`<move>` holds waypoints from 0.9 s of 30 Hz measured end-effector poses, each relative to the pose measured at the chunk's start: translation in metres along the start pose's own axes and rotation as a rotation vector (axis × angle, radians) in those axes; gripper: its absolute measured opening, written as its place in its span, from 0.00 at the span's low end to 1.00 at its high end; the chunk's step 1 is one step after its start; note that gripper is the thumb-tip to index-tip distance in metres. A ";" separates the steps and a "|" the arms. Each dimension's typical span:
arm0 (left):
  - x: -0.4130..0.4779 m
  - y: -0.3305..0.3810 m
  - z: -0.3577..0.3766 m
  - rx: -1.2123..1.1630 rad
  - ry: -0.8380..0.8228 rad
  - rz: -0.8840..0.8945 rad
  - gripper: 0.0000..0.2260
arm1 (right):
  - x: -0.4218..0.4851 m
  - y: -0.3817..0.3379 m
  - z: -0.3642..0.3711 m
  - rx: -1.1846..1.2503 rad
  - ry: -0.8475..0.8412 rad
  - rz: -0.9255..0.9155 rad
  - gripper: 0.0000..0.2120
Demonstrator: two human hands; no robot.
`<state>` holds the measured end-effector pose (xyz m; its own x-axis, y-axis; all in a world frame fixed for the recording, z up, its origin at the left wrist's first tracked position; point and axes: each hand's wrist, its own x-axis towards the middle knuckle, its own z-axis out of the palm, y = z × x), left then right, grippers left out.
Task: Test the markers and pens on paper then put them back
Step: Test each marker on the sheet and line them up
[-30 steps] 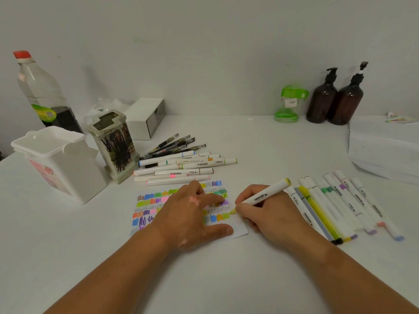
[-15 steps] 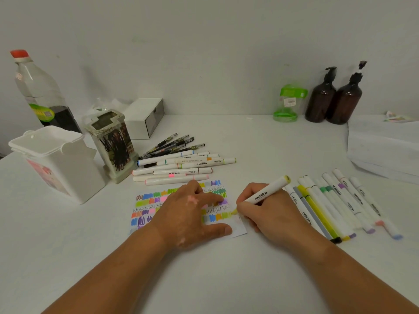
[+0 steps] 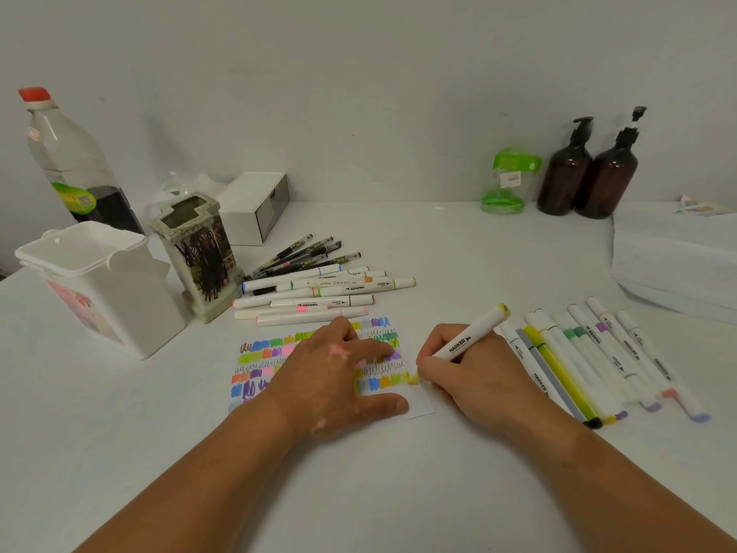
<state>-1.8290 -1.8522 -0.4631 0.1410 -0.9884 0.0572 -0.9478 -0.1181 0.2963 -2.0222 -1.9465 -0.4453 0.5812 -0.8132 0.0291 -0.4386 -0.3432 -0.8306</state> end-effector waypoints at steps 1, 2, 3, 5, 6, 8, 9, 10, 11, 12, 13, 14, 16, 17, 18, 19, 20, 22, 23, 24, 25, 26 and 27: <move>0.000 0.000 0.000 0.002 0.000 -0.001 0.37 | 0.000 0.000 0.000 0.010 0.001 -0.006 0.05; -0.001 0.000 0.000 0.003 -0.001 -0.001 0.37 | 0.000 0.000 0.000 0.030 0.002 -0.011 0.05; -0.001 0.000 -0.001 0.003 -0.002 0.000 0.37 | 0.000 0.000 0.000 0.046 -0.003 -0.012 0.05; -0.001 0.001 -0.001 0.003 -0.004 0.002 0.37 | -0.001 0.000 -0.001 0.044 -0.030 -0.010 0.05; -0.001 0.001 -0.001 0.001 -0.005 0.001 0.37 | -0.001 0.000 0.000 0.039 -0.036 -0.012 0.05; -0.001 0.002 -0.002 -0.002 -0.006 -0.003 0.37 | 0.000 0.001 0.000 0.050 -0.017 -0.017 0.05; 0.000 0.002 -0.001 -0.001 -0.006 -0.004 0.37 | 0.000 0.001 0.000 0.059 -0.010 -0.016 0.05; 0.000 0.002 -0.001 0.005 -0.009 -0.005 0.37 | 0.000 0.001 0.000 0.062 -0.015 -0.016 0.05; 0.000 0.002 -0.001 0.012 -0.012 -0.007 0.38 | 0.000 0.001 0.000 0.057 -0.028 -0.018 0.06; -0.001 0.003 -0.002 0.018 -0.016 -0.010 0.38 | 0.000 0.001 0.001 0.056 -0.036 -0.021 0.06; -0.001 0.003 -0.002 0.021 -0.019 -0.009 0.38 | 0.000 0.001 0.001 0.078 -0.028 -0.025 0.07; -0.001 0.003 -0.003 0.020 -0.020 -0.004 0.38 | 0.001 0.001 0.001 0.139 -0.004 -0.026 0.07; -0.002 0.004 -0.005 -0.077 0.017 -0.014 0.34 | 0.002 0.002 -0.001 0.327 0.064 -0.021 0.08; -0.002 0.004 -0.007 -0.197 0.070 -0.029 0.28 | 0.003 0.003 -0.004 0.416 0.101 -0.023 0.08; -0.003 0.003 -0.010 -0.344 0.132 -0.049 0.20 | 0.005 0.002 -0.006 0.485 0.131 -0.024 0.06; -0.003 0.001 -0.014 -0.492 0.184 -0.071 0.13 | 0.006 0.002 -0.008 0.539 0.151 -0.021 0.05; -0.002 -0.001 -0.017 -0.602 0.226 -0.092 0.13 | 0.008 0.002 -0.009 0.576 0.163 -0.021 0.05; -0.003 -0.004 -0.023 -0.709 0.262 -0.144 0.15 | 0.010 0.002 -0.011 0.602 0.171 -0.025 0.07; -0.003 -0.004 -0.026 -0.733 0.263 -0.160 0.15 | 0.011 0.003 -0.011 0.602 0.176 -0.028 0.06; -0.003 -0.004 -0.027 -0.745 0.253 -0.160 0.16 | 0.011 0.004 -0.011 0.607 0.176 -0.033 0.05; -0.003 -0.004 -0.027 -0.767 0.238 -0.156 0.17 | 0.011 0.004 -0.011 0.625 0.171 -0.038 0.04; -0.003 -0.004 -0.027 -0.806 0.220 -0.146 0.18 | 0.011 0.004 -0.011 0.659 0.160 -0.041 0.03; -0.002 -0.002 -0.026 -0.874 0.203 -0.142 0.18 | 0.010 0.004 -0.012 0.709 0.141 -0.040 0.02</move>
<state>-1.8195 -1.8469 -0.4388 0.3662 -0.9243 0.1074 -0.3748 -0.0408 0.9262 -2.0260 -1.9614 -0.4416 0.4728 -0.8756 0.0988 0.1591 -0.0255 -0.9869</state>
